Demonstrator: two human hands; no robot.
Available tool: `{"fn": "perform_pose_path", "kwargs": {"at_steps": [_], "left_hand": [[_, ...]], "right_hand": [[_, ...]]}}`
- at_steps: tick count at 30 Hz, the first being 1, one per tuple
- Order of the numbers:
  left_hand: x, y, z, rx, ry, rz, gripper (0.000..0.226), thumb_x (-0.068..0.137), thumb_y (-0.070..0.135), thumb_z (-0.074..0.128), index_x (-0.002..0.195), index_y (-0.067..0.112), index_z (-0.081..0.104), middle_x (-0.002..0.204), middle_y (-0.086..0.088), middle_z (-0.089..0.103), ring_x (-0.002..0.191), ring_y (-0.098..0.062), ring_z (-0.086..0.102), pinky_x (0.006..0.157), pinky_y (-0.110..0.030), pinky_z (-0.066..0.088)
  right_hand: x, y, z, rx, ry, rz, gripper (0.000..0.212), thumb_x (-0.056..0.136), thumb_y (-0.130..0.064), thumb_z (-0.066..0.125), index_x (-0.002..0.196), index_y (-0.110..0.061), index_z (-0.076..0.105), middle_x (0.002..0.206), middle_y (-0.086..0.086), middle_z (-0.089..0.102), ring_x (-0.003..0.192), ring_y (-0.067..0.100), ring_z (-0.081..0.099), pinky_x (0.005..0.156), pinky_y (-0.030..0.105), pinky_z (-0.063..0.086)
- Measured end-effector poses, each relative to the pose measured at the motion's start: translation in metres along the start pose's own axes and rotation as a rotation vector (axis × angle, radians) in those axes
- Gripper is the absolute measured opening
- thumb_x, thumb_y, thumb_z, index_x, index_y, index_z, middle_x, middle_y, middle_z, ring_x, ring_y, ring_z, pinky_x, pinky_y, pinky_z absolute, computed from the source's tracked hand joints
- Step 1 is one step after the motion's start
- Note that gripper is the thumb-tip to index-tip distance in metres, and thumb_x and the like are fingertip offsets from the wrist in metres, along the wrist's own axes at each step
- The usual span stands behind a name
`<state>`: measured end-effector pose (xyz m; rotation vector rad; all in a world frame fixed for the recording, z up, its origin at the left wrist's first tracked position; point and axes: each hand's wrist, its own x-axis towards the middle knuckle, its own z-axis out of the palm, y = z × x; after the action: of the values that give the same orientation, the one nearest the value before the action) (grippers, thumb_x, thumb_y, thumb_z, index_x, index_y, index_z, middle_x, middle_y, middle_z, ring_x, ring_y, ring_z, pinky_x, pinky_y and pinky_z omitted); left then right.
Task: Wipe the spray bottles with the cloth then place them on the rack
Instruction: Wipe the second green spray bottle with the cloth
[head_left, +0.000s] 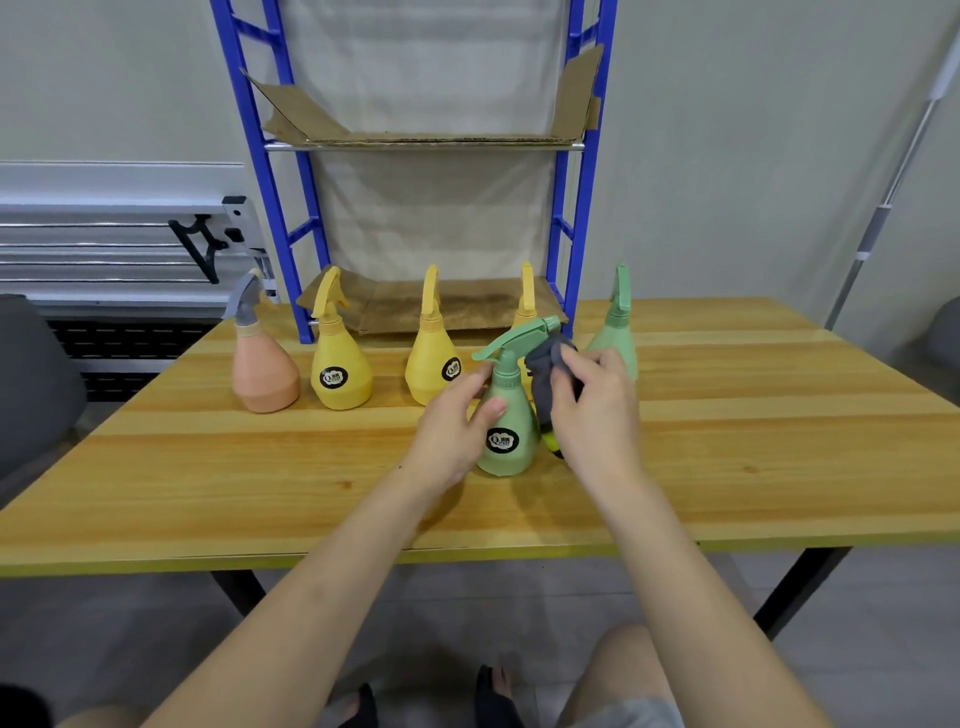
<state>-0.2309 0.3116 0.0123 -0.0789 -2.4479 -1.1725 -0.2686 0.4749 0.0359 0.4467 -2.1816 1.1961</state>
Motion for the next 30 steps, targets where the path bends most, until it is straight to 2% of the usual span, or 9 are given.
{"fn": "perform_pose_path", "kwargs": {"at_steps": [6, 9, 12, 16, 17, 19, 21, 26, 30], "left_hand": [[0.003, -0.002, 0.001, -0.001, -0.017, 0.007, 0.055, 0.103, 0.029, 0.057, 0.153, 0.014, 0.042, 0.152, -0.001, 0.051, 0.137, -0.015, 0.048, 0.117, -0.043, 0.039], [0.004, -0.003, 0.0, 0.002, -0.024, 0.023, 0.054, 0.104, 0.028, 0.057, 0.153, 0.012, 0.041, 0.151, -0.003, 0.05, 0.137, -0.015, 0.048, 0.117, -0.041, 0.038], [0.004, -0.005, -0.004, -0.006, -0.025, 0.036, 0.053, 0.103, 0.026, 0.057, 0.152, 0.012, 0.043, 0.149, -0.004, 0.052, 0.134, -0.015, 0.049, 0.116, -0.041, 0.039], [0.003, -0.01, -0.006, -0.038, -0.044, 0.025, 0.051, 0.104, 0.027, 0.055, 0.153, 0.016, 0.043, 0.149, 0.002, 0.053, 0.136, -0.01, 0.048, 0.116, -0.04, 0.04], [0.002, -0.01, -0.005, -0.053, -0.039, 0.011, 0.05, 0.104, 0.026, 0.055, 0.153, 0.019, 0.044, 0.148, 0.004, 0.054, 0.136, -0.009, 0.049, 0.116, -0.04, 0.041], [0.001, -0.01, -0.003, -0.096, -0.002, -0.024, 0.046, 0.104, 0.022, 0.054, 0.149, 0.022, 0.047, 0.146, 0.008, 0.056, 0.135, -0.006, 0.05, 0.114, -0.04, 0.043], [-0.001, -0.008, 0.0, -0.141, 0.06, -0.06, 0.039, 0.104, 0.018, 0.055, 0.142, 0.023, 0.05, 0.139, 0.011, 0.059, 0.131, -0.002, 0.051, 0.112, -0.037, 0.045], [0.002, -0.002, -0.001, -0.098, 0.271, -0.051, 0.025, 0.1, 0.014, 0.062, 0.118, 0.031, 0.059, 0.12, 0.006, 0.058, 0.109, -0.007, 0.058, 0.101, -0.033, 0.049], [0.002, 0.011, -0.005, -0.13, 0.333, 0.0, 0.023, 0.098, 0.017, 0.064, 0.118, 0.029, 0.063, 0.117, 0.007, 0.059, 0.103, 0.0, 0.057, 0.093, -0.021, 0.048]], "right_hand": [[0.009, 0.015, -0.017, -0.027, -0.176, 0.153, 0.026, 0.102, -0.021, 0.055, 0.119, -0.025, 0.074, 0.102, 0.001, 0.055, 0.096, 0.022, 0.058, 0.08, 0.034, 0.047], [0.022, 0.003, -0.022, 0.041, -0.186, 0.12, 0.028, 0.102, -0.019, 0.054, 0.113, -0.033, 0.075, 0.106, 0.0, 0.056, 0.098, 0.015, 0.055, 0.084, 0.03, 0.043], [0.023, -0.003, -0.017, 0.078, -0.21, 0.107, 0.029, 0.102, -0.019, 0.054, 0.122, -0.029, 0.072, 0.107, -0.001, 0.055, 0.102, 0.015, 0.055, 0.09, 0.03, 0.044], [0.015, 0.016, -0.018, 0.086, -0.328, 0.168, 0.029, 0.103, -0.016, 0.051, 0.12, -0.027, 0.072, 0.107, 0.002, 0.058, 0.098, 0.017, 0.056, 0.074, 0.024, 0.042], [0.013, 0.019, -0.02, 0.108, -0.352, 0.161, 0.03, 0.103, -0.016, 0.05, 0.117, -0.029, 0.073, 0.108, 0.003, 0.061, 0.1, 0.018, 0.058, 0.075, 0.024, 0.045], [0.012, 0.021, -0.026, 0.133, -0.376, 0.148, 0.032, 0.102, -0.014, 0.05, 0.118, -0.031, 0.072, 0.112, 0.005, 0.062, 0.105, 0.019, 0.058, 0.082, 0.029, 0.047], [0.009, 0.02, -0.031, 0.119, -0.386, 0.147, 0.033, 0.103, -0.013, 0.051, 0.124, -0.029, 0.07, 0.115, 0.005, 0.061, 0.108, 0.019, 0.056, 0.085, 0.029, 0.042], [0.002, 0.016, -0.043, 0.15, -0.465, 0.105, 0.037, 0.102, -0.011, 0.052, 0.123, -0.035, 0.071, 0.108, 0.002, 0.058, 0.103, 0.013, 0.055, 0.082, 0.022, 0.04], [-0.005, 0.016, -0.045, 0.216, -0.457, 0.094, 0.038, 0.102, -0.011, 0.054, 0.127, -0.037, 0.069, 0.108, -0.003, 0.06, 0.108, 0.008, 0.056, 0.091, 0.023, 0.043]]}}
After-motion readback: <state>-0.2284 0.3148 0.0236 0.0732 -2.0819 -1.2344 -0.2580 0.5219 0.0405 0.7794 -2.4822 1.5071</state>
